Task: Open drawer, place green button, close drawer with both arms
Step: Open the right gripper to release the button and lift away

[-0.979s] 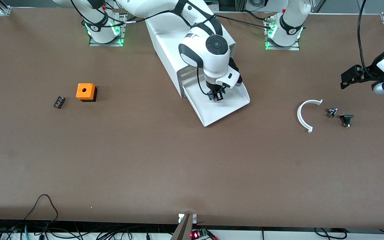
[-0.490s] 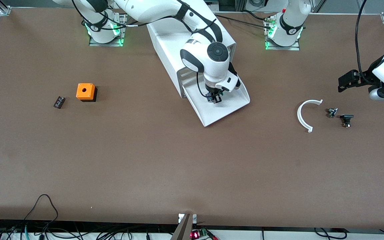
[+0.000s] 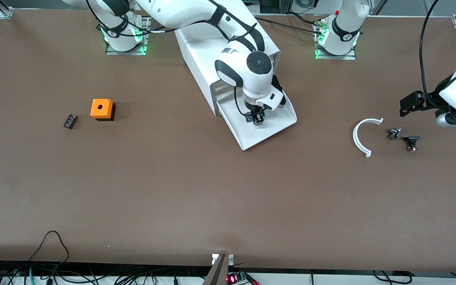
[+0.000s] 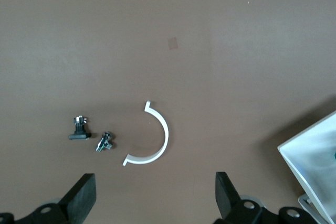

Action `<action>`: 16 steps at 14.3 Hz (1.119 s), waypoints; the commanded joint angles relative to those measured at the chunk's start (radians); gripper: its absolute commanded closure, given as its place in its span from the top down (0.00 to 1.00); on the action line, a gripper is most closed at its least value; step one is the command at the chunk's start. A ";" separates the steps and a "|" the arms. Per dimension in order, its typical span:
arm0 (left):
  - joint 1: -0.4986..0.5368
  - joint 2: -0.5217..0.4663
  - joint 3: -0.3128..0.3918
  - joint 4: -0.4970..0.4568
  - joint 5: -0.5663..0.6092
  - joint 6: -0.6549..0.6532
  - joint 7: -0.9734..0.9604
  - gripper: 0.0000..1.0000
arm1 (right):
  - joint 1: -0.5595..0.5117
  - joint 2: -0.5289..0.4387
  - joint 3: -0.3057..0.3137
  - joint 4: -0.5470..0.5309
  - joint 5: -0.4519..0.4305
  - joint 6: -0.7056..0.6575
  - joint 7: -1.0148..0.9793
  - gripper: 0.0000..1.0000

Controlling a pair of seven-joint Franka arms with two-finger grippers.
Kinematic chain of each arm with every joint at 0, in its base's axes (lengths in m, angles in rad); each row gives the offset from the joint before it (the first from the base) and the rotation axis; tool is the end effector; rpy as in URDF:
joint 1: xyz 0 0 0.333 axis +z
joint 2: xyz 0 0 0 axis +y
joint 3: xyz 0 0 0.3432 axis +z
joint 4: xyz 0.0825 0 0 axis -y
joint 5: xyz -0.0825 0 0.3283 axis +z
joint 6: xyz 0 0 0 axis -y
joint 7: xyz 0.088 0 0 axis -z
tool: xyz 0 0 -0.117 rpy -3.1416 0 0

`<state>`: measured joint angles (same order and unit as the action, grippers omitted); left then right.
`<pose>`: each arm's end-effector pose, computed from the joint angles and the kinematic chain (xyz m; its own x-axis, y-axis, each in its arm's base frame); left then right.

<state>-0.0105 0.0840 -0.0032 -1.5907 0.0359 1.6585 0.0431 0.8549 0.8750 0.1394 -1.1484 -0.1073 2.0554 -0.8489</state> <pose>0.5322 -0.0033 0.5977 0.9980 -0.0599 -0.0178 -0.0605 -0.9976 -0.0347 0.4369 0.5968 0.3095 -0.2659 0.9634 0.0336 0.9639 0.2652 0.0230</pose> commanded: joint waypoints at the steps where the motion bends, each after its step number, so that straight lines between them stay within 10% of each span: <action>1: -0.006 0.026 0.005 0.031 0.015 0.033 -0.015 1.00 | 0.004 -0.011 0.000 0.032 -0.012 -0.018 0.056 1.00; 11: -0.069 0.129 -0.047 -0.058 0.010 0.181 -0.333 1.00 | -0.181 -0.207 -0.009 0.047 0.100 -0.046 0.254 1.00; 16: -0.149 0.220 -0.063 -0.133 0.010 0.338 -0.593 1.00 | -0.209 -0.280 -0.144 0.003 0.083 -0.047 0.581 1.00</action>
<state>-0.1372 0.2815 -0.0606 -1.6878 0.0358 1.9334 -0.4471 0.6511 0.6414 0.0277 -1.0885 -0.0271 2.0138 -0.4237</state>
